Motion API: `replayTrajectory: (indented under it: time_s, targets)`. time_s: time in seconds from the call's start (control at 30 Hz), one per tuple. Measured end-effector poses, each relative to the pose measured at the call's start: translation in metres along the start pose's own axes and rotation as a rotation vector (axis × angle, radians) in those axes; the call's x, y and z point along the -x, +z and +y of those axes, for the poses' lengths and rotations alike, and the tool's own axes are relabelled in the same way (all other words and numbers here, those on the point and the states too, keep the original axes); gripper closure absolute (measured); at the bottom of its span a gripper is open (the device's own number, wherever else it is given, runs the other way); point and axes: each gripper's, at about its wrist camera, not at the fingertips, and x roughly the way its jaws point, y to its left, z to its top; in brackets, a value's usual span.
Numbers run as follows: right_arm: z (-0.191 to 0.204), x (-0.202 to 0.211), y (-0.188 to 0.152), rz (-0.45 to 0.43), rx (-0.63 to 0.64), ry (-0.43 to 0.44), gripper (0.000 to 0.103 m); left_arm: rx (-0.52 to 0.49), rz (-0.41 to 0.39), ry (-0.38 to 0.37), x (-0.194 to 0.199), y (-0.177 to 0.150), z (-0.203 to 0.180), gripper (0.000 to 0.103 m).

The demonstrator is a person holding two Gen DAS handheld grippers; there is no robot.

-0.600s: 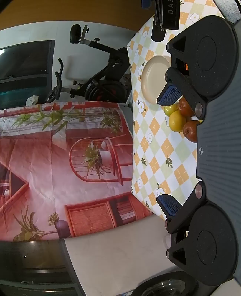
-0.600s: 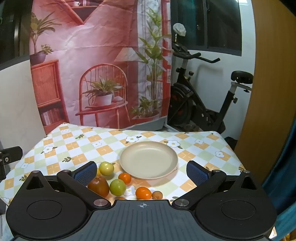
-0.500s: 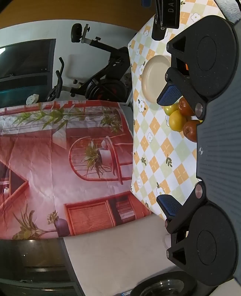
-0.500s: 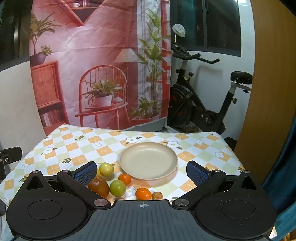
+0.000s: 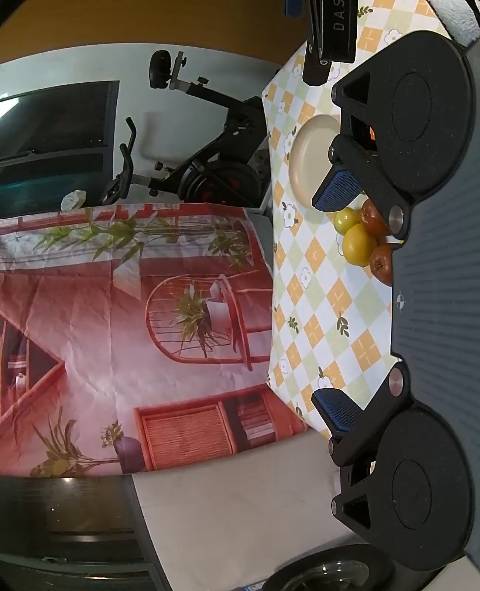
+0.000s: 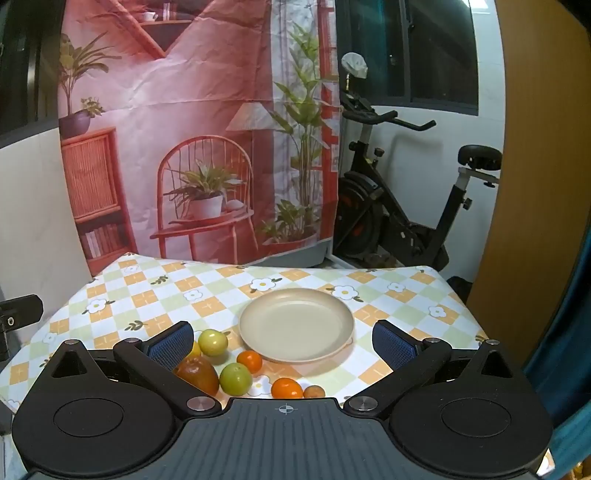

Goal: Organize fruits

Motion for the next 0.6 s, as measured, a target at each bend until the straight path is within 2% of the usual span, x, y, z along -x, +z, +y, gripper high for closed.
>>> replayTrajectory:
  time_s: [0.6]
  targets:
    - [-0.0007,0.0014,-0.0006,-0.007,-0.005,0.001,0.000,0.002,-0.012,-0.004,0.0022,0.0005,0.0003,0.000]
